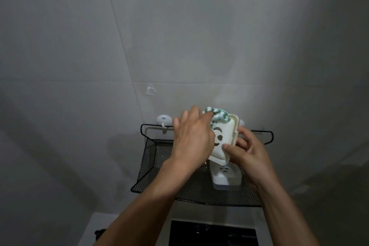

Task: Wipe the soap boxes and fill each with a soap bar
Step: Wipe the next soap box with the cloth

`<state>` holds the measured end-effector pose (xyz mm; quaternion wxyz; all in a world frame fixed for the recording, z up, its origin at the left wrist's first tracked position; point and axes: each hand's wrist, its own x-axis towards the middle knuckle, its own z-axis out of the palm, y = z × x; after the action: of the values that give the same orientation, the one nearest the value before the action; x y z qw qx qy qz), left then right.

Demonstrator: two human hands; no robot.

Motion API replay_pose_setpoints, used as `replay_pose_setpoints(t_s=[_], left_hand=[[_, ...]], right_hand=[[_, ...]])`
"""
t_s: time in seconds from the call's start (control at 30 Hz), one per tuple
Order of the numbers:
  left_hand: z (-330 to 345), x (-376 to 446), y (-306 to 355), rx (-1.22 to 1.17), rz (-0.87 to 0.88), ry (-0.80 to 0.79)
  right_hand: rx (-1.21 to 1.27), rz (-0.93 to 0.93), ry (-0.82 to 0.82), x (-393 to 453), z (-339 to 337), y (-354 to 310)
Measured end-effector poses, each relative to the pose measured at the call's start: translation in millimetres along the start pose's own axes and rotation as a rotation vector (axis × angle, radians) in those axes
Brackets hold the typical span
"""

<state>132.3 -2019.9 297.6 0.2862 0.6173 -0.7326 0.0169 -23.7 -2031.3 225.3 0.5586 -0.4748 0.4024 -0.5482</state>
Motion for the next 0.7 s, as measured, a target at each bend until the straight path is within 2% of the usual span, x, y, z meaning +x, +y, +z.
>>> replay_pose_setpoints(t_s=[0.17, 0.3, 0.43, 0.57, 0.7], left_hand=[[-1, 0, 2, -0.199, -0.01, 0.029], [-4, 0, -1, -0.25, 0.016, -0.009], [-5, -2, -3, -0.225, 0.075, -0.02], [-4, -6, 3, -0.167, 0.139, -0.019], [-2, -5, 7, -0.065, 0.112, 0.011]], right_hand=[[-0.008, -0.031, -0.049, 1, -1, -3], [0.139, 0.051, -0.122, 0, -1, -7], [0.272, 0.152, -0.132, 1, -2, -10], [0.304, 0.135, -0.108, 2, -2, -10], [0.284, 0.111, -0.08, 2, 1, -4]])
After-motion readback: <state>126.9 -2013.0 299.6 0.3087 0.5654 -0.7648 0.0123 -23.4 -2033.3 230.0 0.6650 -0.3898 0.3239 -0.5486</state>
